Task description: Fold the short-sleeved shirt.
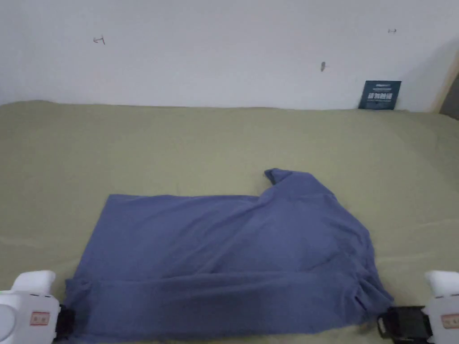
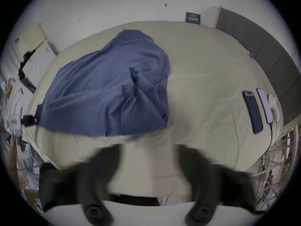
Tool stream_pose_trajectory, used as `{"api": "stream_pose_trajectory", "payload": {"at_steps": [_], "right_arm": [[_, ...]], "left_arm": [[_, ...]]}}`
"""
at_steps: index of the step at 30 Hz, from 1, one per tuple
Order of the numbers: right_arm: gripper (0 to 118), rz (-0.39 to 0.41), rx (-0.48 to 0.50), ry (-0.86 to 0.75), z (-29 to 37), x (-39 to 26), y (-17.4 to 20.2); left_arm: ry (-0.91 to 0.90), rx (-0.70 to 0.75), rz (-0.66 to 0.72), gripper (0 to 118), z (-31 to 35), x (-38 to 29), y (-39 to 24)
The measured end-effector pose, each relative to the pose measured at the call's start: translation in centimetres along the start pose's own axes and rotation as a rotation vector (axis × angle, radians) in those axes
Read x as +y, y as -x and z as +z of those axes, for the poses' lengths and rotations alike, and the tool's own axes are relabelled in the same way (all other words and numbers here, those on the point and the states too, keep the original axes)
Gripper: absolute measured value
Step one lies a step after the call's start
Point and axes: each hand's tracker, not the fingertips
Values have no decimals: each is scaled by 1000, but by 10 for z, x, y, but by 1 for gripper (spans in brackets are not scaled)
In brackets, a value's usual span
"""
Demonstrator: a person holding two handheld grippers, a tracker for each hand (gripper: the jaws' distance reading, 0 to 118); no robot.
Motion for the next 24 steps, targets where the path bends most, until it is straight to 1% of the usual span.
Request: {"api": "stream_pose_trajectory", "payload": {"at_steps": [1,2,3,4,8,9,10,12,13,14,16,17,20,22,24], "right_arm": [[114,-3,6,9,-7,5,-1],[112,-3,18,-15,-11,10,-1],[112,3,25,-5,-19,16,2],[109,10,21,-6,-27,20,4],[108,51,-8,-24,-53,32,8],[105,57,-7,-16,-58,35,7],[89,65,-8,-3,-60,36,6],[52,69,19,30,-62,31,6],[29,68,17,12,-57,27,7],[15,74,12,-11,-51,25,10],[13,60,-14,-14,-44,19,15],[13,56,-12,-7,-40,18,15],[12,74,-10,-5,-25,14,18],[12,78,-5,-10,-11,14,17],[11,69,29,-22,4,12,13]], "left_arm": [[-4,18,-23,3,0,1,-1],[-5,20,-56,3,-1,3,0],[-1,19,-61,3,-2,4,2],[1,19,-56,3,5,2,-6],[25,-9,-6,3,3,1,-4],[29,-12,-5,3,2,-1,-3],[33,-14,-5,3,1,-2,-3],[33,-26,2,3,3,-1,-1],[32,-34,14,3,3,-2,0],[31,-42,27,3,5,-2,1],[30,-49,35,3,7,0,1],[29,-50,35,3,10,0,1],[15,-45,48,3,19,2,-1],[0,-57,42,3,30,1,-3],[-13,-65,17,3,42,2,0]]}}
